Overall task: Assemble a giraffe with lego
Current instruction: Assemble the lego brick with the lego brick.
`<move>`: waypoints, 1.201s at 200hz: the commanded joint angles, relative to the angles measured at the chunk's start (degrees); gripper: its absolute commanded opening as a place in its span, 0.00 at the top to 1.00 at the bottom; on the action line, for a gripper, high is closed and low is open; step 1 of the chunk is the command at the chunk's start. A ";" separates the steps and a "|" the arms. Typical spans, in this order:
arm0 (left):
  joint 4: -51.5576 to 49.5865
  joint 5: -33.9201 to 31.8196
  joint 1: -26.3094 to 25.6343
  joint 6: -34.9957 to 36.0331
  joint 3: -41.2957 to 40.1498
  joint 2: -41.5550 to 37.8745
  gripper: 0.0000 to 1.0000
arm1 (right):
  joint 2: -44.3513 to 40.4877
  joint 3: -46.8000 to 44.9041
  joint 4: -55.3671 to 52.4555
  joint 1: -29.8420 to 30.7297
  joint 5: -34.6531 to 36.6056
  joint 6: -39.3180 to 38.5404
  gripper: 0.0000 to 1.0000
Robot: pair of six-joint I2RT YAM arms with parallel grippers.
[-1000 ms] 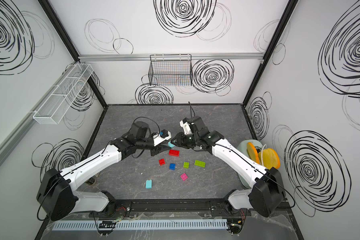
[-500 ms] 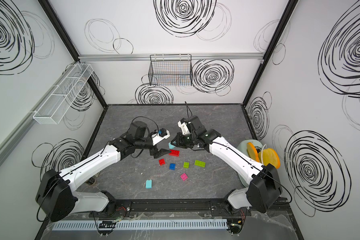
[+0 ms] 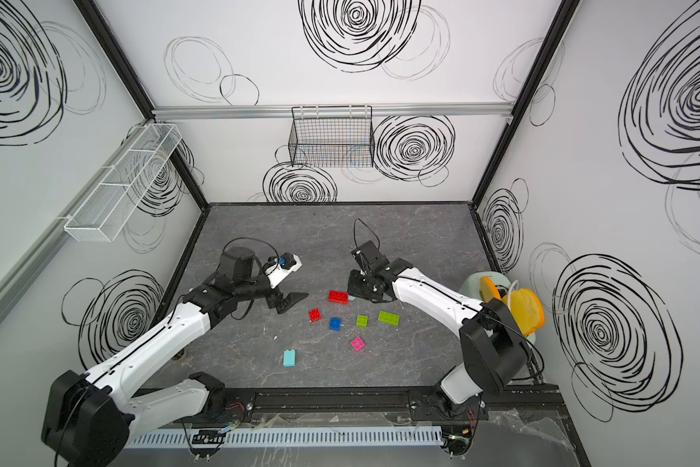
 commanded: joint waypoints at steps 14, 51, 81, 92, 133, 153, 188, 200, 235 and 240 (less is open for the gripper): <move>4.65 -2.00 2.17 -3.55 0.29 -1.27 0.02 | 2.19 1.93 -0.38 3.63 11.40 8.44 1.00; 5.53 -2.52 1.85 -6.70 1.48 -1.17 0.02 | 6.79 7.27 -3.98 5.29 15.66 11.92 1.00; 6.79 -3.26 1.21 -7.34 0.49 -1.56 0.02 | 12.14 13.00 -6.22 7.68 19.92 14.07 1.00; 6.69 -3.57 1.06 -8.08 0.76 -1.56 0.02 | 15.01 16.34 -9.83 7.89 21.01 14.61 1.00; 6.84 -5.26 -0.01 -9.56 1.08 -1.70 0.02 | 22.35 22.04 -14.13 8.69 20.33 15.27 1.00; 5.50 -6.44 -0.22 -10.15 2.13 -1.63 0.02 | 22.76 22.59 -15.39 9.08 21.26 15.36 1.00; 6.19 -6.29 -0.58 -10.92 1.89 -1.13 0.02 | 20.97 20.99 -16.45 9.30 21.86 16.07 1.00; 5.99 -6.36 -0.65 -10.96 1.98 -1.03 0.02 | 19.90 20.71 -16.58 9.60 22.83 16.31 1.00; 6.20 -5.61 -0.58 -11.00 1.61 -0.87 0.02 | 18.65 19.43 -17.12 9.72 23.19 17.99 1.00; 6.05 -5.72 -0.58 -10.92 1.69 -0.90 0.02 | 18.35 19.13 -17.05 9.81 23.26 18.30 1.00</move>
